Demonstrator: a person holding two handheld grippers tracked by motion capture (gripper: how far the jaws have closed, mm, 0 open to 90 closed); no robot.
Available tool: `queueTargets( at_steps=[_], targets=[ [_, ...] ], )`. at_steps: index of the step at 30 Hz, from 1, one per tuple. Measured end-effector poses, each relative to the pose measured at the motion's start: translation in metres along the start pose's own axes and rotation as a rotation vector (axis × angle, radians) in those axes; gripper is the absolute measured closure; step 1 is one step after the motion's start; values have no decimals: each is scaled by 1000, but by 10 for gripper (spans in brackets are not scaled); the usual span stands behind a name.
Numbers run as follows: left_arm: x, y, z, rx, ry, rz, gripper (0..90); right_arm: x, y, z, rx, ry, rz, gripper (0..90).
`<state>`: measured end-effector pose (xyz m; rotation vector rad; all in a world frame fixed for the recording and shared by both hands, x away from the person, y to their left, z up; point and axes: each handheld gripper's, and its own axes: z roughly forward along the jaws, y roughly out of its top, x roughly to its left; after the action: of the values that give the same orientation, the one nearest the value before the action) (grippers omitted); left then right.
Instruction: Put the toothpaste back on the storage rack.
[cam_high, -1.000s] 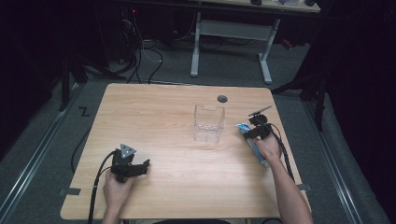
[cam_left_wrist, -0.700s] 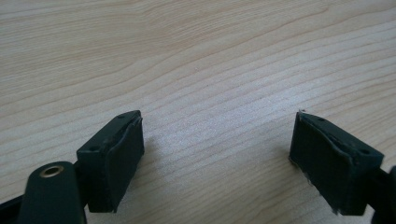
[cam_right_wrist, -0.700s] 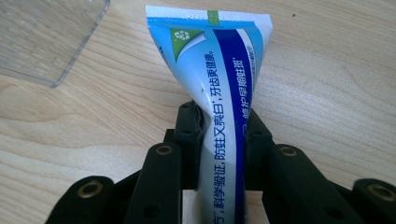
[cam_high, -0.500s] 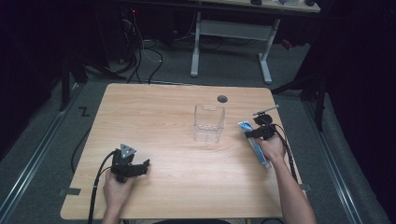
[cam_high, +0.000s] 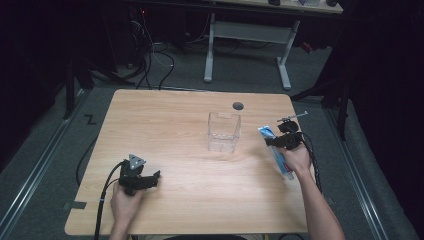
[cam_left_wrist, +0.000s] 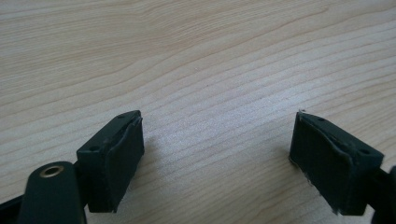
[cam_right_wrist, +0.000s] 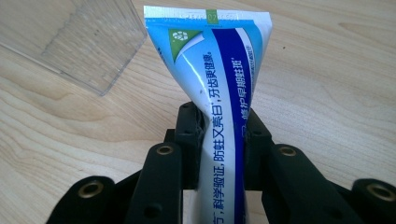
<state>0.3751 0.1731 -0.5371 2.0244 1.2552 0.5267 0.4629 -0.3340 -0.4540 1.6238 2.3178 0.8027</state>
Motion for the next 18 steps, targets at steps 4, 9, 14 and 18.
queueTargets(
  at_steps=[4,9,14,18],
  targets=[
    [0,0,0,0,0,0,181,3,-1,-7,-23,9,-17,743],
    [0,0,0,0,0,0,182,8,-1,-13,-50,19,-32,743],
    [0,0,0,0,0,0,182,15,-2,-20,-83,39,-58,743],
    [0,0,0,0,0,0,182,18,-4,-22,-99,48,-65,743]
  ],
)
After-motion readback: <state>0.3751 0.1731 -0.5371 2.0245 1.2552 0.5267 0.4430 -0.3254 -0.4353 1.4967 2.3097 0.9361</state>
